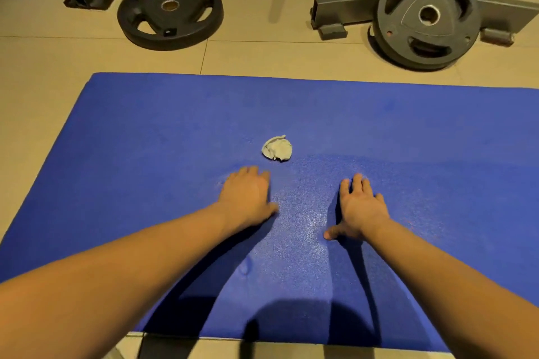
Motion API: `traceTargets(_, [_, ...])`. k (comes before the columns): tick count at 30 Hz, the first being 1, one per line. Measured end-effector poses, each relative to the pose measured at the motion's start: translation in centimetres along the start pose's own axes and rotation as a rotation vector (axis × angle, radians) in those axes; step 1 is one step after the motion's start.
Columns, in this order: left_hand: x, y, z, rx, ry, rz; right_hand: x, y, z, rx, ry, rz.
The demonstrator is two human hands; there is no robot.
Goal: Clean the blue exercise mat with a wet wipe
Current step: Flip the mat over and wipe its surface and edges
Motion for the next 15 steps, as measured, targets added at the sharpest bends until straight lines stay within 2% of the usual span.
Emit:
traceTargets(2, [-1.7, 2.1, -2.0, -0.142, -0.135, 0.079, 0.6, 0.3, -0.4, -0.005, -0.018, 0.014])
traceTargets(8, [-3.5, 7.5, 2.6, -0.026, -0.092, 0.060, 1.0, 0.6, -0.6, 0.029, -0.040, 0.050])
traceTargets(11, [-6.3, 5.7, 4.4, -0.028, -0.157, 0.174, 1.2, 0.6, -0.8, 0.029, -0.057, 0.043])
traceTargets(15, [-8.0, 4.8, 4.9, -0.080, -0.017, 0.289, 1.5, 0.6, -1.0, 0.030, -0.073, 0.047])
Point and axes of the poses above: each hand's wrist, its own y-axis towards the middle knuckle, its own z-axis out of the palm, x = y × z, the point moved 8 cm from there along y, towards the middle knuckle, and after that the axes turned 11 degrees about -z, right-handed, at the moved point
